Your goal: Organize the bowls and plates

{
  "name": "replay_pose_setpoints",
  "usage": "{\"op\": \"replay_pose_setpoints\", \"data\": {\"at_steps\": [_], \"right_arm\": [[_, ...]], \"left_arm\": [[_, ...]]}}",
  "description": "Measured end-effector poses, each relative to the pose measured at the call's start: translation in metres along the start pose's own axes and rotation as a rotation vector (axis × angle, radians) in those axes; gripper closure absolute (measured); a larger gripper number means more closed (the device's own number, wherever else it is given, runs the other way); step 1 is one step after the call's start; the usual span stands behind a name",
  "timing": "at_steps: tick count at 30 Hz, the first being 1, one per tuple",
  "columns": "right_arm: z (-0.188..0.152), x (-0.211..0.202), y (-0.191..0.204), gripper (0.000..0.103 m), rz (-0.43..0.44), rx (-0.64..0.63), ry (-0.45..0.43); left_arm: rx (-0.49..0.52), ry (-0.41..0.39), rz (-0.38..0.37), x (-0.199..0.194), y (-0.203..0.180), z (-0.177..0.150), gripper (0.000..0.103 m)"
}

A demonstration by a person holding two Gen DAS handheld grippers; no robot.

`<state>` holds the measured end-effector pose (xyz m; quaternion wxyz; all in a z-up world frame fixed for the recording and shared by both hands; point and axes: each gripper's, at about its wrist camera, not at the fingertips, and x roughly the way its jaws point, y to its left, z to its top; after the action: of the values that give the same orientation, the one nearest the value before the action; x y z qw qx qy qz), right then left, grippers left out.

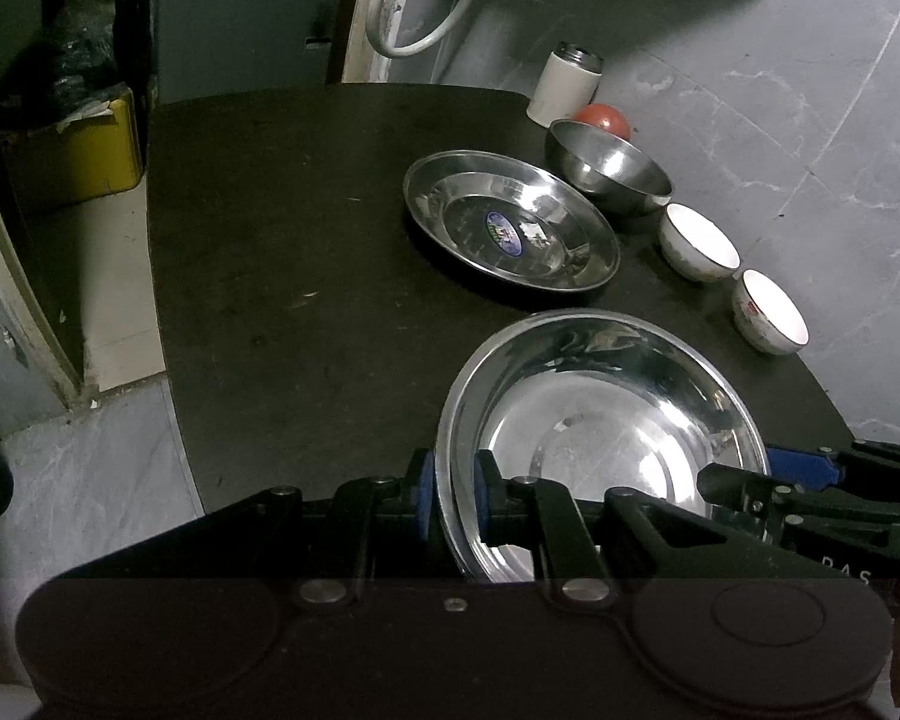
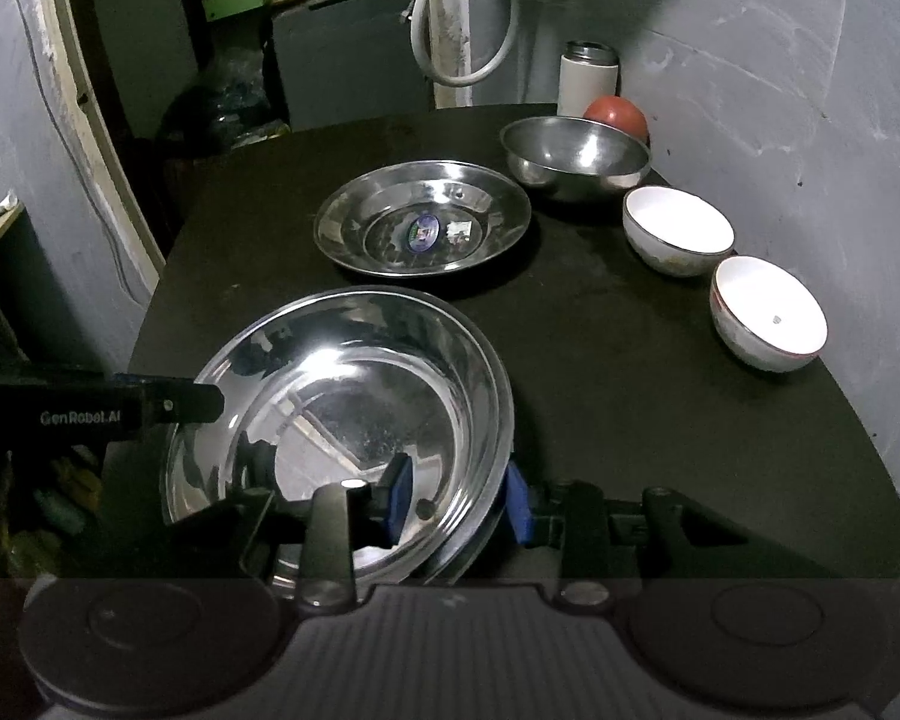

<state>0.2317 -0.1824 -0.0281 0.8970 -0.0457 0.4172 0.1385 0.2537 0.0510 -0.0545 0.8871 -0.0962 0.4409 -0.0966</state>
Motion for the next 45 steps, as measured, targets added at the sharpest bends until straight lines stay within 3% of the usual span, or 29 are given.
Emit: {"op": "replay_pose_setpoints", "data": {"at_steps": [12,14,20,28,34,45], "right_arm": [[-0.002,0.003,-0.004,0.062,0.01,0.006,0.015],[-0.002,0.003,-0.005,0.062,0.016,0.011,0.013],[0.001,0.004,-0.012,0.044,0.023,0.037,-0.001],[0.018,0.011,-0.026,0.014,0.037,0.099,-0.042],[0.036,0.025,-0.038,0.003,0.05,0.151,-0.079],[0.072,0.062,-0.048,0.003,0.022,0.176,-0.111]], "left_arm": [[-0.007,0.005,0.007,0.003,0.001,0.004,0.085],[-0.015,-0.002,0.011,0.002,0.002,0.005,0.071],[-0.048,-0.055,0.041,-0.002,0.013,0.02,0.035],[-0.115,-0.116,0.067,0.011,0.031,0.055,0.004],[-0.181,-0.126,0.08,0.034,0.039,0.085,0.001],[-0.158,-0.113,0.073,0.081,0.04,0.125,0.001]]}}
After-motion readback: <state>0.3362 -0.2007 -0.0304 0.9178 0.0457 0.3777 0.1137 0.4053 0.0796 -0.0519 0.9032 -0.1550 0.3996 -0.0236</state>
